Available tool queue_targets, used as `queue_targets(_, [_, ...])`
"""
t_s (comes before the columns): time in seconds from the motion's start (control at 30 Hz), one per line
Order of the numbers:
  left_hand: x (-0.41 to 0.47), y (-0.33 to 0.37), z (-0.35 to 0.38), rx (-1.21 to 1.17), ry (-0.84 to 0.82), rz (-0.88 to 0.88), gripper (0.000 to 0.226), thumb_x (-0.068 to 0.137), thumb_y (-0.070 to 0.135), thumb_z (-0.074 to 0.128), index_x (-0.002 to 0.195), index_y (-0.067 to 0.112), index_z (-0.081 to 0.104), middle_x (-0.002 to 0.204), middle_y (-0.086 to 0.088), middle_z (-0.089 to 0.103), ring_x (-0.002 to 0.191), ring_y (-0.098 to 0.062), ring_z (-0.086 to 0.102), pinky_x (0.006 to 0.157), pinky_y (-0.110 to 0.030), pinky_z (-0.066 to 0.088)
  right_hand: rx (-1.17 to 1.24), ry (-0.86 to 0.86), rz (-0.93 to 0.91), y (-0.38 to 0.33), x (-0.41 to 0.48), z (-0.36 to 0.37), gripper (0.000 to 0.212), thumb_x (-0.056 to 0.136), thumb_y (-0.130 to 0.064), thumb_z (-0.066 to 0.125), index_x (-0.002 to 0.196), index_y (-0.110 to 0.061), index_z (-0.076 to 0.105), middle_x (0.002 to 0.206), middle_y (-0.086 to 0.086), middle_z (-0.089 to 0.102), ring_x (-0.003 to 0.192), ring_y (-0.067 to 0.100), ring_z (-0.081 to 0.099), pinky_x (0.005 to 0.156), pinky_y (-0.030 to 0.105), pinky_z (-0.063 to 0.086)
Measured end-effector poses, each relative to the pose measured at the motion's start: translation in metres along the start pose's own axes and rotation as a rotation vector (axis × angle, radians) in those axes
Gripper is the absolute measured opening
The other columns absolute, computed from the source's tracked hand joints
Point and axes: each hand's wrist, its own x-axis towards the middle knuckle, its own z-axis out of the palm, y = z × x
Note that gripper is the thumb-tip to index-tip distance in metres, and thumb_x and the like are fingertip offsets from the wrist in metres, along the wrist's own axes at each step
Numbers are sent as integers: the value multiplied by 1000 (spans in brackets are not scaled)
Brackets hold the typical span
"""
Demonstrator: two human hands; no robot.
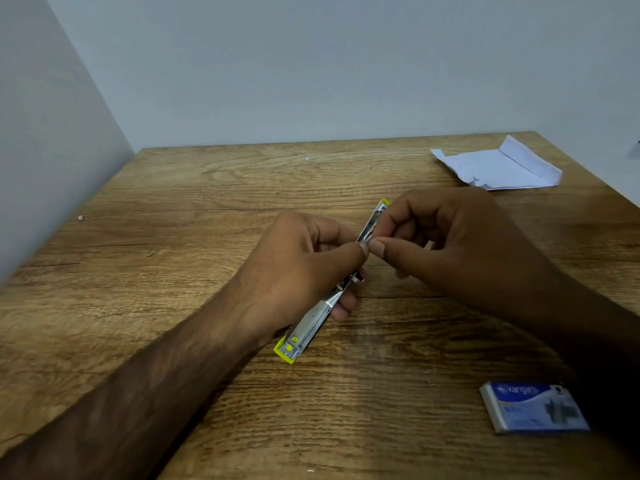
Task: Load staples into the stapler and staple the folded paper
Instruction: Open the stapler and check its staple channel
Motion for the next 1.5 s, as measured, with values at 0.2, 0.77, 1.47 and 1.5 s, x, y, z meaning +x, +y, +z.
queue_targets(0.2, [-3,6,-5,-35,-87,-79,17,94,16,65,92,7,80,84,-21,77,56,-25,69,53,-32,58,159,-25,90,-3,1,-9,5,84,-18,76,84,-13,75,69,8,76,63,22,75,50,25,55])
queue_targets(0.77, [-3,36,-1,321,-232,-294,17,87,13,67,90,2,79,82,-30,73,68,-35,67,71,-51,61,352,-77,239,-5,-17,-46,17,91,-2,69,103,-10,78,85,10,81,57,22,74,47,25,57])
queue_targets(1.47, [-8,22,-1,569,-202,-149,34,68,47,65,98,37,79,55,-7,70,39,-18,59,40,-25,46,-247,63,419,23,-173,-135,19,72,-46,77,89,-39,81,96,-13,78,95,9,72,83,40,59])
queue_targets(1.5, [-9,23,-1,581,-198,-151,41,63,52,64,100,39,79,57,-7,72,39,-18,61,40,-26,48,-261,53,417,24,-173,-136,19,72,-46,76,88,-39,80,96,-14,77,95,9,72,83,38,58])
